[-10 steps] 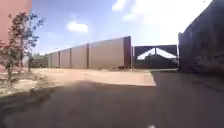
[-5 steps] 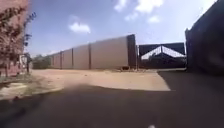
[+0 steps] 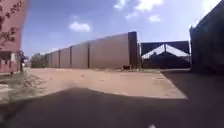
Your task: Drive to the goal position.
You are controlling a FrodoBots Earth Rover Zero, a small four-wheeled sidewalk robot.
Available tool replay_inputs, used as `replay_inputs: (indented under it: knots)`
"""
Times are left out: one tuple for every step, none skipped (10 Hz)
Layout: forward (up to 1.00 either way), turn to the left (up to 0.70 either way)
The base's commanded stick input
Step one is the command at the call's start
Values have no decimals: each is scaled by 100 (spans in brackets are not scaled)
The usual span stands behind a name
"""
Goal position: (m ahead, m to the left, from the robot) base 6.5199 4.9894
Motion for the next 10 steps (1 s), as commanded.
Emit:
replay_inputs:
  knots:
    - [100, 12]
    - [100, 21]
    - [100, 25]
    - [100, 16]
    - [100, 7]
    - [100, 0]
    - [100, 0]
    - [100, 0]
    - [100, 0]
    - [100, 0]
